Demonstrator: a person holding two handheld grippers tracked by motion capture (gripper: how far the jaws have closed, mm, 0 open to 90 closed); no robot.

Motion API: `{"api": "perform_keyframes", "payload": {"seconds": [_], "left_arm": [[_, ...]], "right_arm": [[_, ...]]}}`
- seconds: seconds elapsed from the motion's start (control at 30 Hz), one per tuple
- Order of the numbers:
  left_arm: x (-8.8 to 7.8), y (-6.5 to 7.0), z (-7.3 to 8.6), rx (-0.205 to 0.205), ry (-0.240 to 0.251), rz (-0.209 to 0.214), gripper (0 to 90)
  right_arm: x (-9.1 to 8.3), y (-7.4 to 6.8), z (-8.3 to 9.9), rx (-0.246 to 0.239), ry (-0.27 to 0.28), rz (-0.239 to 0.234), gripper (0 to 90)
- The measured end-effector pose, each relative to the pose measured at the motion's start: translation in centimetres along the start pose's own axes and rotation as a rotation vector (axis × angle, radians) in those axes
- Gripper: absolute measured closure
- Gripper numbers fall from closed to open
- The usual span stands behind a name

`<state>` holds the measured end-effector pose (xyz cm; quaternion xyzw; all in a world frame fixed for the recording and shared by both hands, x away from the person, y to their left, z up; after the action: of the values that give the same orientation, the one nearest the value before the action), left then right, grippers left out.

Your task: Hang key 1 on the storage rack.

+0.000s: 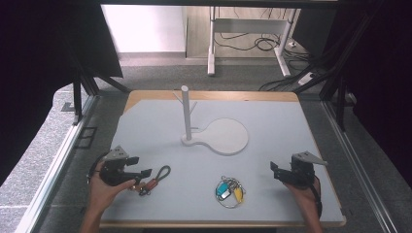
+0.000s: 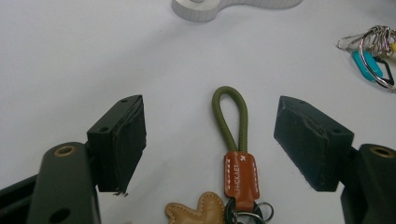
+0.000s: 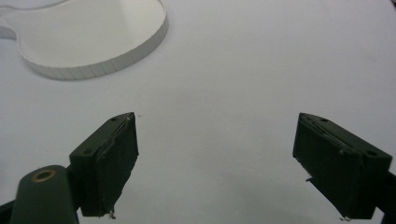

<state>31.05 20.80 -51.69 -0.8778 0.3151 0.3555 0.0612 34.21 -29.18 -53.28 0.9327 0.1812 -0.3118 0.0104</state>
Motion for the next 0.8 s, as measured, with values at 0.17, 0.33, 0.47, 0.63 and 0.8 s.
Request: {"api": "perform_keyframes", "payload": {"seconds": [0.17,0.33,0.47,0.63,0.8], "left_arm": [[0.0,0.0,0.0,0.003,-0.003,0.002,25.6],[-0.6,-0.4,0.1,-0.012,0.019,-0.048,26.7],[-1.3,-0.6,0.5,-0.032,0.02,-0.081,27.4],[-2.0,-0.2,-0.1,-0.02,-0.014,-0.09,27.9],[-2.6,-0.1,-1.5,0.014,-0.057,-0.051,29.5]], "right_arm": [[-0.8,0.7,0.0,0.008,0.036,-0.017,16.1],[-1.1,1.6,0.0,0.017,0.063,-0.039,14.7],[-1.1,2.3,0.3,0.02,0.055,-0.017,15.8],[-1.5,2.5,0.2,0.027,0.071,-0.042,17.2],[-1.6,2.3,0.3,-0.003,0.061,-0.032,17.7]]}}
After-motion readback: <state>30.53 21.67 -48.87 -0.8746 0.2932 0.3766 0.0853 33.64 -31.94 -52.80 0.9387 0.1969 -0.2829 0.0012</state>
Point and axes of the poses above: each handheld gripper's, and its own axes: x roughly forward along the jaws, z roughly out of its underside, y roughly to its right, the point moved 7 cm from there along x, roughly forward along the jaws, and after that the axes turned 5 degrees about -z, right-handed, at the moved point
